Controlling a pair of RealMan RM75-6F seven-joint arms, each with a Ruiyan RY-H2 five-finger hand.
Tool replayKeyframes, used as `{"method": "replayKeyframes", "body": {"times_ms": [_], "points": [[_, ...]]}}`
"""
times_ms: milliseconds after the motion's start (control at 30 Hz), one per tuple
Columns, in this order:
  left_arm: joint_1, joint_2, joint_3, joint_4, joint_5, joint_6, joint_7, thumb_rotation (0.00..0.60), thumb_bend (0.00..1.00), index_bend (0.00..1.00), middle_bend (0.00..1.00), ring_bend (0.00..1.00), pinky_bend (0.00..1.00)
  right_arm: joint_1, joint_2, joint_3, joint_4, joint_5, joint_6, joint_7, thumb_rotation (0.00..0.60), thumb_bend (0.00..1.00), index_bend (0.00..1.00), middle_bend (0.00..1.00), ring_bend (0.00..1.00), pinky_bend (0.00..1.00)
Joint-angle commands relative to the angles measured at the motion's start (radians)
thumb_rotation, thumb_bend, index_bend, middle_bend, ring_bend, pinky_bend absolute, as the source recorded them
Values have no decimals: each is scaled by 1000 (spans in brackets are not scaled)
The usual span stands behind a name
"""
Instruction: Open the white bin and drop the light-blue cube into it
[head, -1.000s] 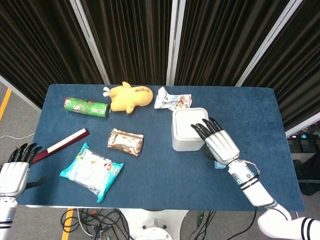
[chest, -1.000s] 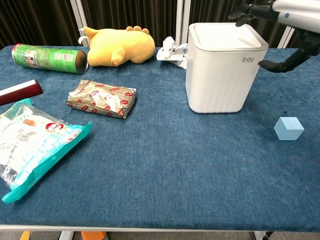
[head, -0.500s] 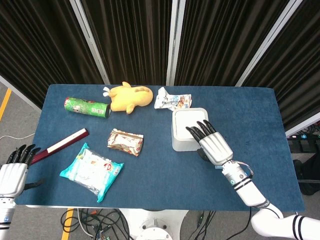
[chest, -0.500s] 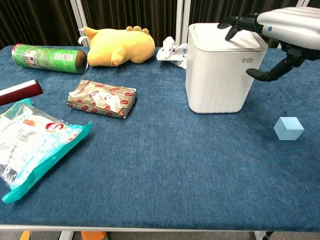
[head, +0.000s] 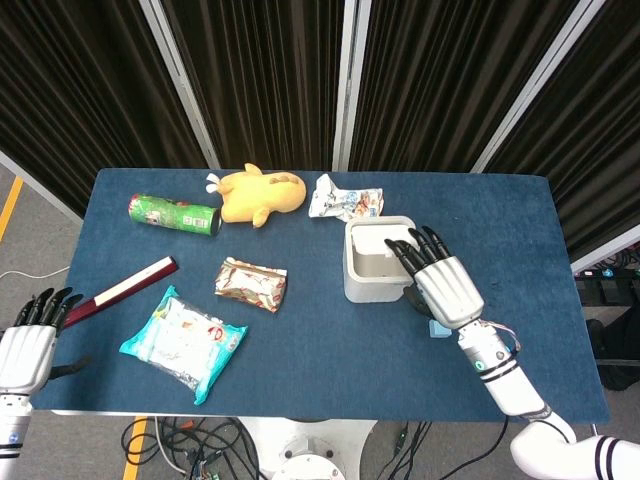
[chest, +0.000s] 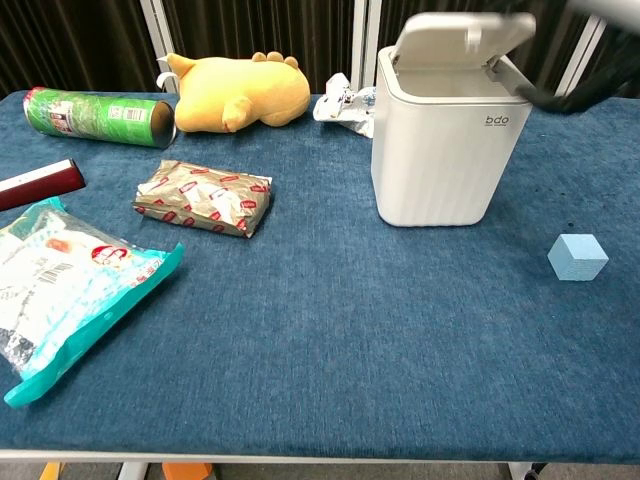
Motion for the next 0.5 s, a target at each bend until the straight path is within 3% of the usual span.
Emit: {"method": "replayKeyframes", "body": {"times_ms": [33, 267, 500], "points": [[-1, -1, 0, 0, 1, -1, 0, 600, 0, 142, 92, 26, 143, -73, 77, -22, -48, -51, 82, 57, 600, 338, 0, 110, 0, 0], [-3, -3, 2, -7, 4, -3, 13, 600, 0, 142, 92, 26, 143, -165, 105, -135, -21, -105, 115, 116, 600, 336, 0, 110, 0, 0], [-1, -13, 4, 4, -3, -10, 9, 600, 0, 142, 92, 26, 143, -181, 45, -200, 72, -36, 3, 112, 600, 329, 0, 147, 0, 0]]}}
